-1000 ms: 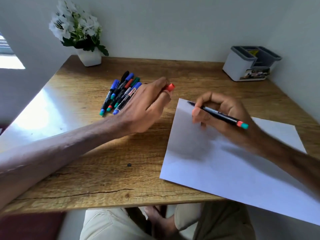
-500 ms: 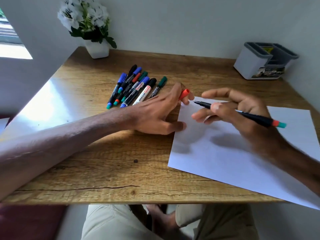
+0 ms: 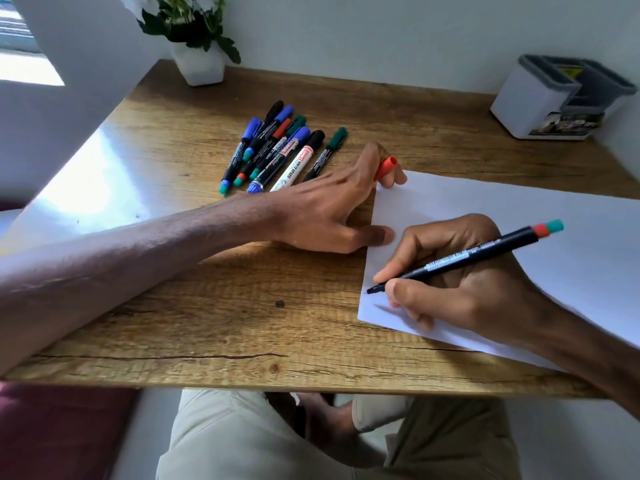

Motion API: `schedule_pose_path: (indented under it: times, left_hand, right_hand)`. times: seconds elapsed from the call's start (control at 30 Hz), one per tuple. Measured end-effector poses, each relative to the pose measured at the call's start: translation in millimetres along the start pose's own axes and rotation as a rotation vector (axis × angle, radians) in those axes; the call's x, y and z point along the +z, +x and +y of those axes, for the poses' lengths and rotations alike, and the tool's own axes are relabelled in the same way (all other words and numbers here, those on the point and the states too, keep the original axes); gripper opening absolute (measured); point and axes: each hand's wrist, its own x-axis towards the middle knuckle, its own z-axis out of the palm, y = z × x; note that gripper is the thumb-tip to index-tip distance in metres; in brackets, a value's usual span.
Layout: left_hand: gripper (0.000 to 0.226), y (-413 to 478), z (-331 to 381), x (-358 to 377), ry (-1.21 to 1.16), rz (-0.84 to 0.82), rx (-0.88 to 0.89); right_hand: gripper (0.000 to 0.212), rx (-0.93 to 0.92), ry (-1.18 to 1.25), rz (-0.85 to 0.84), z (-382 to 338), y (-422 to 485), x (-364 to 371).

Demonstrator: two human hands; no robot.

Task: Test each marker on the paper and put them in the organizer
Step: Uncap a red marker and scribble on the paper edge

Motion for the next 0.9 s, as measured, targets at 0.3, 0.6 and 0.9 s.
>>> schedule_pose_path:
  times: [0.3,0.6,0.9]
  left_hand:
    - [0.062,1.6,-2.2,0.5,-0.002,0.012,-0.009]
    - [0.064,1.2,-3.4,2.0,0.022,-0.008,-0.008]
    - [0.068,1.2,-3.0,1.9,0.006,-0.008,-0.003]
  right_hand:
    - [0.003,-0.093,-0.170,-0.025,2.1,-4.8,1.6]
    - [0.012,-0.133,-0.213,-0.062,4.1,-4.4,3.2]
    - [0.005,-0.138,-0.242,-0.068,6.3,-3.9,3.4]
